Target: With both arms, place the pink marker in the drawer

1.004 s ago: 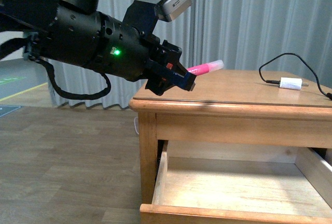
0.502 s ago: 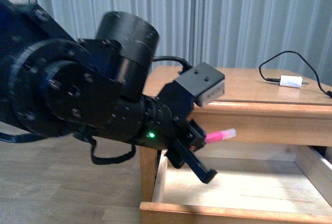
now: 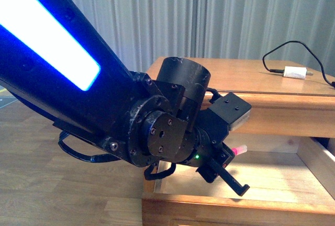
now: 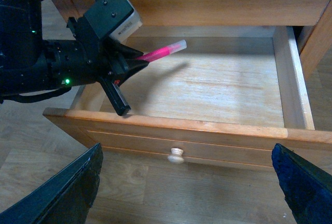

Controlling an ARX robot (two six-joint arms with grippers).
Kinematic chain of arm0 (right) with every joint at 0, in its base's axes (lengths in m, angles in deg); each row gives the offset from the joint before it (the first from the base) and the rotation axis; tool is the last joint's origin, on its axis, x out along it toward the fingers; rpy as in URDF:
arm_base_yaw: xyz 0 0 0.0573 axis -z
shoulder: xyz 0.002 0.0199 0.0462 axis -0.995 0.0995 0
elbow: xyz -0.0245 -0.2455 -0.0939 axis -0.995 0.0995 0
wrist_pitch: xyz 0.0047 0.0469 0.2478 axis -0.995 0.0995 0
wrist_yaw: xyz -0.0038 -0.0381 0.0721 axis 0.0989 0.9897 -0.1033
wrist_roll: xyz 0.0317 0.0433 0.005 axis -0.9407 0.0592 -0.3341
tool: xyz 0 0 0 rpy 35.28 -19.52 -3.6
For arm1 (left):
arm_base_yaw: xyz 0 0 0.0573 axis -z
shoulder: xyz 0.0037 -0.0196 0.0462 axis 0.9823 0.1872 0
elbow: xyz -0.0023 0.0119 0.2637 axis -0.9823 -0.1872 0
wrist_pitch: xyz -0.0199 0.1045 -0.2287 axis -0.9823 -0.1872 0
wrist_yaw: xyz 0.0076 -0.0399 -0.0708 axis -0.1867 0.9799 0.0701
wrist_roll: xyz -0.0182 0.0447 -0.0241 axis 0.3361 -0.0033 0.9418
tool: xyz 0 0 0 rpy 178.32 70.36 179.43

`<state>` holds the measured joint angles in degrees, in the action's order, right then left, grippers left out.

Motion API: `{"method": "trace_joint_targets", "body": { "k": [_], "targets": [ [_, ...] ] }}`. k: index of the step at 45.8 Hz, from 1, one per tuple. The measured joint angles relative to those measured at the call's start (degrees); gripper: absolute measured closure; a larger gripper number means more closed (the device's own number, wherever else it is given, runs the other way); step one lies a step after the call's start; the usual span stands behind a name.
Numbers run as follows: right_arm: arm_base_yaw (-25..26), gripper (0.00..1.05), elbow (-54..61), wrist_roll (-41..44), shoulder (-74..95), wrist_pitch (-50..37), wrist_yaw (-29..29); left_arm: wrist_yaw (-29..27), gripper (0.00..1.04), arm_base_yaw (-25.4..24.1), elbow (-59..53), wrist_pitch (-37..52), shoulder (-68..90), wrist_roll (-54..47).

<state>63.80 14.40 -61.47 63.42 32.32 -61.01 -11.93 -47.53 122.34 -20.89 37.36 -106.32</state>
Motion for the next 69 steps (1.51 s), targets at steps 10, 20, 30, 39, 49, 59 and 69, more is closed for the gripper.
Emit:
{"method": "trace_joint_targets", "body": {
  "k": [10,20,30,39,49,59,69],
  "targets": [
    [0.0,0.08,0.0,0.0,0.0,0.0,0.0,-0.5,0.87,0.9,0.3,-0.4,1.2,0.9],
    [0.0,0.08,0.0,0.0,0.0,0.0,0.0,-0.9,0.56,0.9,-0.7,0.6,0.5,1.1],
    [0.0,0.08,0.0,0.0,0.0,0.0,0.0,-4.2,0.21,-0.2,-9.0,4.8,-7.9,1.1],
    [0.0,0.08,0.0,0.0,0.0,0.0,0.0,-5.4,0.06,-3.5,-21.2,10.0,-24.8,3.8],
    [0.0,0.08,0.0,0.0,0.0,0.0,0.0,-5.6,0.06,-8.1,-35.1,7.0,-54.3,8.5],
    [0.0,0.08,0.0,0.0,0.0,0.0,0.0,-4.5,0.06,-14.2,-44.8,-5.3,-81.3,16.5],
    [0.0,0.08,0.0,0.0,0.0,0.0,0.0,-2.7,0.06,-24.7,-52.7,-15.5,-98.7,26.8]
  ]
}}
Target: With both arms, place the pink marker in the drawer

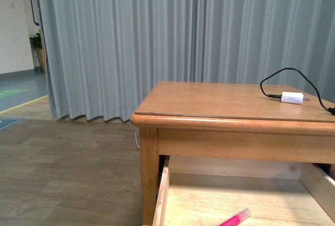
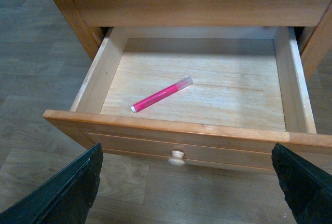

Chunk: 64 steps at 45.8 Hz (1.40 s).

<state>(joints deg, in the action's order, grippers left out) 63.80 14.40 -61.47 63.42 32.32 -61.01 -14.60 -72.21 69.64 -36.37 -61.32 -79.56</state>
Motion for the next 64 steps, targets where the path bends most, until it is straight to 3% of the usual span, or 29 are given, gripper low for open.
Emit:
{"method": "trace_joint_targets", "body": {
  "k": [5,9,11,19,29,37,41,64],
  "targets": [
    [0.0,0.08,0.0,0.0,0.0,0.0,0.0,-0.2,0.06,-0.6,-0.3,-0.1,0.0,1.3],
    [0.0,0.08,0.0,0.0,0.0,0.0,0.0,-9.7,0.21,0.9,-2.6,1.0,-1.5,0.6],
    [0.0,0.08,0.0,0.0,0.0,0.0,0.0,-11.1,0.28,0.7,-4.4,1.6,-2.6,0.5],
    [-0.1,0.08,0.0,0.0,0.0,0.0,0.0,-5.0,0.59,-6.0,-11.3,3.6,-6.6,0.4],
    [-0.1,0.08,0.0,0.2,0.0,0.0,0.0,-4.7,1.01,-6.8,-17.4,5.5,-11.0,0.4],
    [-0.1,0.08,0.0,0.2,0.0,0.0,0.0,-4.7,1.01,-6.8,-20.2,5.6,-13.6,0.2],
    [-0.1,0.08,0.0,0.2,0.0,0.0,0.0,-4.6,1.01,-6.8,-21.5,0.9,-19.1,0.2],
    [-0.1,0.08,0.0,0.2,0.0,0.0,0.0,-4.7,1.01,-6.9,-25.4,1.0,-23.4,0.2]
  ]
}}
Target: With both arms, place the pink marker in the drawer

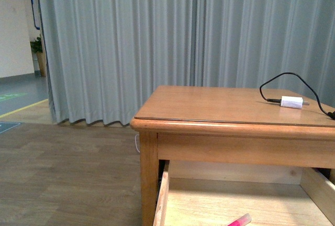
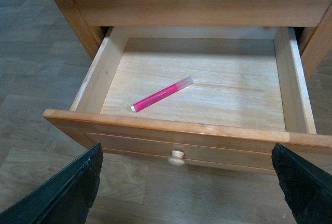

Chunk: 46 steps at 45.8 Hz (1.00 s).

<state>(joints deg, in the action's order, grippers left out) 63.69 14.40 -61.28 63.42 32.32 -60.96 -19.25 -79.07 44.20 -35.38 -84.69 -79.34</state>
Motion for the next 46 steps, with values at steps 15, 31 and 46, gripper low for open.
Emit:
{"method": "trace_joint_targets", "body": {
  "k": [15,31,46],
  "targets": [
    [0.0,0.08,0.0,0.0,0.0,0.0,0.0,0.0,1.01,0.0,-1.5,0.5,-2.5,0.0],
    [-0.5,0.08,1.2,1.4,4.7,1.2,4.6,0.0,0.55,0.0,-1.5,0.5,-2.5,0.0],
    [8.1,0.08,6.2,8.2,21.6,-9.3,-5.4,0.0,0.04,0.0,-1.5,0.5,-2.5,0.0]
  ]
}}
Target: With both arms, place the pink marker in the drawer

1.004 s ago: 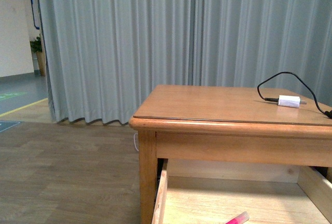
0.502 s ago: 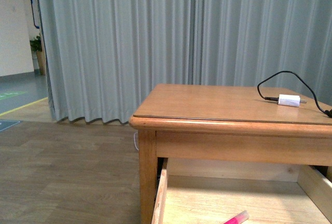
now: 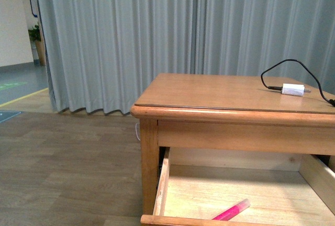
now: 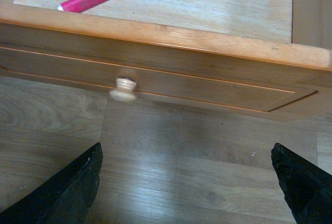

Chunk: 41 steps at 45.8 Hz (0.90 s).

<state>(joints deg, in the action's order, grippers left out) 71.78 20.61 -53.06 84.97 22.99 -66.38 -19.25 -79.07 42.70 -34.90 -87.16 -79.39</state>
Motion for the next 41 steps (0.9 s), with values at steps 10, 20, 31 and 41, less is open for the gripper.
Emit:
{"method": "trace_joint_targets", "body": {
  "k": [10,20,31,41],
  "targets": [
    [3.4,0.08,0.7,3.1,17.1,-22.6,-2.6,0.0,0.06,0.0,0.0,0.0,0.0,0.0],
    [4.8,0.08,-4.8,4.2,34.7,-42.1,-1.6,0.0,0.06,0.0,0.0,0.0,0.0,0.0],
    [5.3,0.08,-15.1,2.6,45.6,-49.9,2.3,0.0,0.06,0.0,0.0,0.0,0.0,0.0],
    [4.5,0.08,-26.5,0.5,56.0,-52.4,5.7,0.0,0.06,0.0,0.0,0.0,0.0,0.0]
  ]
}}
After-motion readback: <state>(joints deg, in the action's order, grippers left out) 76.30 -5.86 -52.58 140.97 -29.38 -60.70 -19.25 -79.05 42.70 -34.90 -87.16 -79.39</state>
